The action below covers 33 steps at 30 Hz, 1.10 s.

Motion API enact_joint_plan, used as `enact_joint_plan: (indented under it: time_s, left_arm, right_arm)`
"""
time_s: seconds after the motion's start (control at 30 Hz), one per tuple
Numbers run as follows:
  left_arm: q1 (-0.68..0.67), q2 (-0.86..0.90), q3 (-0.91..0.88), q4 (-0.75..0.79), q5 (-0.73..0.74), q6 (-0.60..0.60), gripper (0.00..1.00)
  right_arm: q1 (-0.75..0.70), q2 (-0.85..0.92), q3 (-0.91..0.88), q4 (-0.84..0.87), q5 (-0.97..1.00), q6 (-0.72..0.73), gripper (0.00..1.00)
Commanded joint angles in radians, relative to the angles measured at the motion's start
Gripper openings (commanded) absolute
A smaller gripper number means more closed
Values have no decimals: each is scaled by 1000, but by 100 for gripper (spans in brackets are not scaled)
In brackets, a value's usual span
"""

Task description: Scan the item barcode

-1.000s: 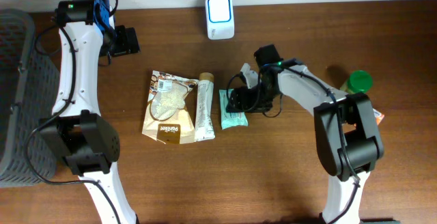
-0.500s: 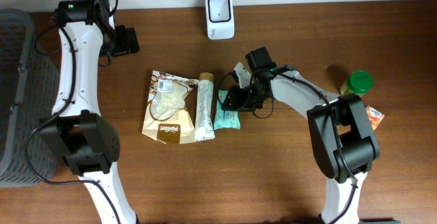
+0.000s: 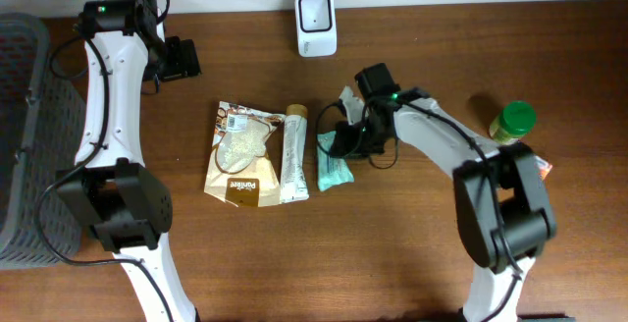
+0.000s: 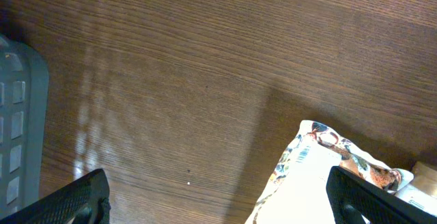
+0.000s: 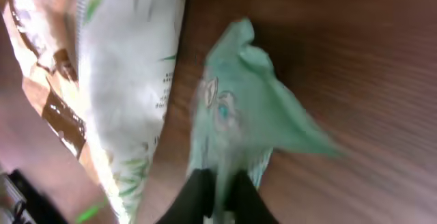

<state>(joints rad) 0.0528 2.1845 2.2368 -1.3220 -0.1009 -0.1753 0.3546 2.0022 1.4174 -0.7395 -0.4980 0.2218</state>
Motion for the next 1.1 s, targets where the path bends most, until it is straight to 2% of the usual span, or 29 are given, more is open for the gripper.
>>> enact_joint_plan:
  time_s: [0.0, 0.13, 0.23, 0.27, 0.33, 0.4, 0.47, 0.67, 0.83, 0.93, 1.07]
  left_arm:
    - [2, 0, 19, 1, 7, 16, 99]
    - [2, 0, 19, 1, 7, 16, 99]
    - [2, 0, 19, 1, 7, 16, 99]
    - [2, 0, 19, 1, 8, 16, 99]
    - [2, 0, 19, 1, 7, 16, 99]
    - [2, 0, 19, 1, 7, 16, 99]
    - [2, 0, 19, 1, 7, 16, 99]
    - [2, 0, 19, 1, 7, 16, 99]
    - [2, 0, 19, 1, 8, 16, 99]
    - [2, 0, 19, 1, 7, 16, 99]
    - [2, 0, 19, 1, 8, 16, 99]
  right_arm:
    - [26, -138, 120, -113, 240, -44, 6]
    - [72, -157, 178, -212, 397, -68, 7]
    - [68, -137, 175, -216, 394, 10, 25]
    - [53, -126, 175, -219, 363, 24, 27]
    - [18, -99, 167, -220, 246, 23, 31]
    - [-19, -73, 149, -222, 152, 23, 48]
    - [-43, -49, 127, -215, 79, 15, 53]
    - [-41, 56, 96, -149, -34, -11, 54]
    - [-39, 147, 95, -97, -53, -9, 63]
    - [-31, 209, 95, -58, -105, -3, 63]
    - [-6, 243, 95, 9, -138, -3, 56]
